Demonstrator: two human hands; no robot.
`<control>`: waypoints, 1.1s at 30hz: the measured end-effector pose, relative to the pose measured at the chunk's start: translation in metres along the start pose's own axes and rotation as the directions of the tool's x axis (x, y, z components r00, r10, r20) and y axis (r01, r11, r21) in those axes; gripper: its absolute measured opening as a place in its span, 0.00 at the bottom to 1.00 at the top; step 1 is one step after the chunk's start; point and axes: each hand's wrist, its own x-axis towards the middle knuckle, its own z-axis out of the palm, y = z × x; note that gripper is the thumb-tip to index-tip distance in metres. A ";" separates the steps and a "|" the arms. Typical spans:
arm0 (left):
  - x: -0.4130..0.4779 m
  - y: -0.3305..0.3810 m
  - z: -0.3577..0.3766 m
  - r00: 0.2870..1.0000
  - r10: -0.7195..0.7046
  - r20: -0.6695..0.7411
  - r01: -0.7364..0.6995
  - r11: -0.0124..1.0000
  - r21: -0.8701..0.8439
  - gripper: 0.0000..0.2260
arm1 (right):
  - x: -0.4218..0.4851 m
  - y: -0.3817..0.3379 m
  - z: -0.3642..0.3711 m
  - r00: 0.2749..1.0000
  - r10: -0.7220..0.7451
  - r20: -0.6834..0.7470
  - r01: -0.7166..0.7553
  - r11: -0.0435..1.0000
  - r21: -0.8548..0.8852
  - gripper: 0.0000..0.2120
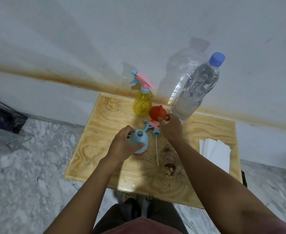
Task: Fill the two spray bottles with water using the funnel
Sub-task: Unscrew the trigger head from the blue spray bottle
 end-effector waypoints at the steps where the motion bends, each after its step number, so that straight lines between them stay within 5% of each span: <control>1: 0.000 0.000 0.000 1.000 -0.005 0.002 0.005 1.000 -0.005 0.20 | 0.005 -0.005 0.000 1.000 -0.007 0.006 0.006 1.000 0.019 0.22; 7: 0.001 -0.002 0.001 1.000 -0.019 0.009 0.019 1.000 -0.007 0.21 | 0.026 -0.027 0.009 1.000 0.028 -0.003 -0.027 0.991 0.135 0.23; 17: 0.000 -0.005 0.003 1.000 -0.013 0.002 0.013 1.000 0.011 0.21 | 0.032 -0.033 0.014 0.998 0.039 -0.045 -0.033 0.991 0.131 0.12; 29: -0.007 -0.003 0.007 0.998 0.024 -0.065 -0.023 0.999 0.026 0.22 | -0.036 -0.031 -0.043 0.918 -0.271 -0.290 0.309 0.946 0.094 0.11; 33: -0.010 -0.002 0.005 0.999 0.016 -0.038 -0.013 0.998 0.068 0.33 | -0.062 -0.041 -0.068 0.902 -0.281 -0.328 0.357 0.912 0.200 0.11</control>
